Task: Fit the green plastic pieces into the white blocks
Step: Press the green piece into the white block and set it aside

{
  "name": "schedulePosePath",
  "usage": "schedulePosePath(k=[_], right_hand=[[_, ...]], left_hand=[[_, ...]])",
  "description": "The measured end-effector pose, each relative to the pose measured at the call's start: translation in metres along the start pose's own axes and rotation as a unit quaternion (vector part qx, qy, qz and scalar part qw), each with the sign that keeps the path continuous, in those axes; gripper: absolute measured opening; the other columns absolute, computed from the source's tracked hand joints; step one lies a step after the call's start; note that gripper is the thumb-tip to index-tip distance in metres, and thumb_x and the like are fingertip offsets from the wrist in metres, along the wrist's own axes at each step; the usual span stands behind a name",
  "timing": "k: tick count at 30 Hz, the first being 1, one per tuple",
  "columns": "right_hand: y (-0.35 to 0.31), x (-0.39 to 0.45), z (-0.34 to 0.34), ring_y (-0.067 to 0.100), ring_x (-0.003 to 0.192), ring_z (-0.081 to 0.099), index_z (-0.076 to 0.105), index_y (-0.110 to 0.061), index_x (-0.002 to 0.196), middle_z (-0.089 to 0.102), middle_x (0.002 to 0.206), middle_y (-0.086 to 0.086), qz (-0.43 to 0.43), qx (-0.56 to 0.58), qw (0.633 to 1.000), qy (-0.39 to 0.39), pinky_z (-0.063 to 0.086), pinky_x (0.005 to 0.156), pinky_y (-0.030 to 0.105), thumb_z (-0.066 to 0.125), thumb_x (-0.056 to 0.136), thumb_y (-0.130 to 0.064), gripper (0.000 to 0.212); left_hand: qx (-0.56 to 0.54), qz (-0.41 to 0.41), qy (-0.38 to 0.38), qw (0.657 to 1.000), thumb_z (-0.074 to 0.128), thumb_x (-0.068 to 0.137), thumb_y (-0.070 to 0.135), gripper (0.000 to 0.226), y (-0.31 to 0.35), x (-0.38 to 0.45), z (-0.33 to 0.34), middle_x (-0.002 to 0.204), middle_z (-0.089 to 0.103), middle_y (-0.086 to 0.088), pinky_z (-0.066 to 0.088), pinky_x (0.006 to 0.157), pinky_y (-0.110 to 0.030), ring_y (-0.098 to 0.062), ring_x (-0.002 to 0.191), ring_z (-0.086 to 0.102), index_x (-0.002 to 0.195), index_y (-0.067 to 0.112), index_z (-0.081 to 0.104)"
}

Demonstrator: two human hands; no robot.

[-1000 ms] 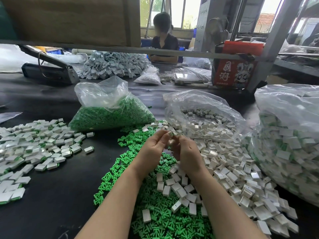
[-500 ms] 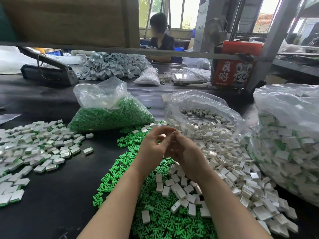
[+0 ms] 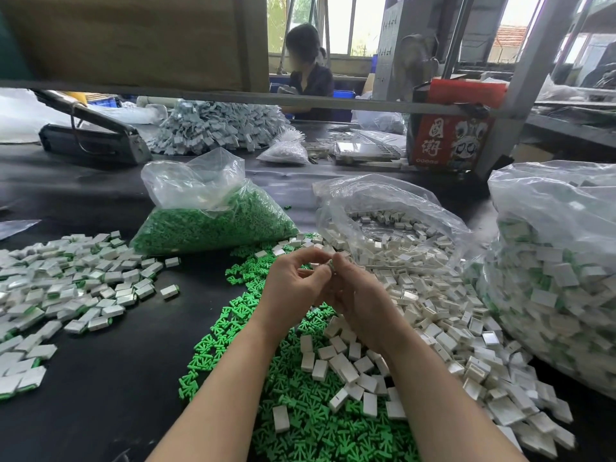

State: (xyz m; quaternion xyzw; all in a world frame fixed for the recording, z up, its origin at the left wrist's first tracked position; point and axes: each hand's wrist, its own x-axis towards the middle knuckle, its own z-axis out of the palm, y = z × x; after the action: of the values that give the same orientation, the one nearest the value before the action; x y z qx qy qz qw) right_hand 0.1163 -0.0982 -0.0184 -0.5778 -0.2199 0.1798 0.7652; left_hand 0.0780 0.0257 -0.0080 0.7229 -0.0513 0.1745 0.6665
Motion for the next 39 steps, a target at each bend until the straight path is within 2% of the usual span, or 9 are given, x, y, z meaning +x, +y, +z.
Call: schedulePosePath(k=[4,10,15,18,21,27,31,33,39], right_hand=[[0.002,0.001,-0.003,0.033,0.081,0.045,0.065,-0.005,0.113,0.058,0.08,0.019,-0.001,-0.007,1.0,-0.012,0.029,0.067,0.043,0.052,0.087,-0.054,0.058],[0.005,0.002,-0.005,0.033,0.079,0.048,0.07,-0.015,0.107,0.059,0.077,0.014,-0.001,-0.007,1.0,-0.021,0.03,0.07,0.042,0.05,0.09,-0.048,0.042],[0.003,0.001,-0.004,0.019,0.071,0.058,0.071,-0.018,0.109,0.062,0.076,0.009,-0.001,-0.006,0.999,-0.043,0.039,0.065,0.028,0.059,0.084,-0.049,0.042],[0.003,0.0,-0.005,0.015,0.068,0.061,0.065,-0.01,0.115,0.065,0.074,0.006,-0.001,0.0,0.999,-0.047,0.046,0.061,0.019,0.055,0.089,-0.041,0.042],[0.001,-0.001,-0.004,0.019,0.071,0.059,0.061,-0.001,0.115,0.065,0.075,0.009,-0.004,-0.017,0.999,-0.046,0.045,0.066,0.024,0.05,0.091,-0.034,0.042],[0.0,-0.003,-0.002,0.007,0.063,0.054,0.061,0.004,0.113,0.064,0.064,-0.003,-0.024,-0.081,0.996,-0.021,0.04,0.065,0.026,0.046,0.098,-0.029,0.039],[-0.001,-0.004,-0.001,0.024,0.072,0.06,0.065,-0.002,0.108,0.065,0.074,0.011,-0.038,-0.084,0.996,-0.012,0.049,0.075,0.035,0.051,0.091,-0.036,0.04],[0.001,-0.004,-0.001,0.021,0.07,0.06,0.067,-0.006,0.104,0.064,0.072,0.008,-0.041,-0.078,0.996,-0.007,0.051,0.073,0.032,0.052,0.091,-0.035,0.035],[0.002,-0.004,0.0,0.015,0.065,0.058,0.072,-0.02,0.097,0.063,0.067,-0.001,-0.054,-0.086,0.995,0.014,0.051,0.069,0.029,0.055,0.089,-0.037,0.026]], left_hand=[[0.012,-0.008,0.006,1.0,0.056,0.093,-0.001,0.019,0.003,0.0,0.0,0.06,0.062,-0.008,0.046,0.051,-0.032,-0.018,0.049,0.051,0.088,0.011,0.07],[0.013,-0.011,0.013,1.0,0.059,0.09,0.001,0.017,0.005,-0.001,0.0,0.057,0.063,-0.003,0.048,0.051,-0.032,-0.017,0.047,0.052,0.084,0.01,0.071],[-0.014,-0.027,0.02,0.999,0.057,0.075,0.015,0.017,0.005,0.0,0.001,0.06,0.062,-0.015,0.047,0.053,-0.039,-0.022,0.051,0.051,0.081,0.01,0.072],[-0.051,-0.044,0.028,0.997,0.057,0.073,0.015,0.017,0.003,0.001,0.003,0.078,0.065,-0.033,0.044,0.054,-0.04,-0.03,0.059,0.052,0.077,0.012,0.074],[-0.077,-0.06,0.03,0.995,0.058,0.073,0.014,0.017,0.001,0.002,0.004,0.097,0.068,-0.032,0.041,0.049,-0.03,-0.027,0.058,0.051,0.072,0.017,0.075],[-0.093,-0.066,0.031,0.993,0.059,0.072,0.013,0.015,-0.003,0.003,0.007,0.096,0.076,-0.007,0.041,0.051,-0.03,-0.016,0.05,0.05,0.075,0.009,0.073],[-0.137,-0.077,0.038,0.987,0.06,0.073,0.012,0.019,-0.006,0.003,0.009,0.082,0.066,-0.034,0.044,0.045,-0.026,-0.022,0.048,0.05,0.082,0.008,0.077],[-0.155,-0.079,0.031,0.984,0.06,0.073,0.012,0.021,-0.008,0.004,0.009,0.076,0.065,-0.033,0.047,0.044,-0.025,-0.022,0.047,0.054,0.084,0.007,0.077],[-0.164,-0.09,0.025,0.982,0.061,0.075,0.015,0.02,-0.011,0.004,0.01,0.094,0.073,-0.022,0.051,0.049,-0.029,-0.03,0.063,0.061,0.083,0.01,0.078]])
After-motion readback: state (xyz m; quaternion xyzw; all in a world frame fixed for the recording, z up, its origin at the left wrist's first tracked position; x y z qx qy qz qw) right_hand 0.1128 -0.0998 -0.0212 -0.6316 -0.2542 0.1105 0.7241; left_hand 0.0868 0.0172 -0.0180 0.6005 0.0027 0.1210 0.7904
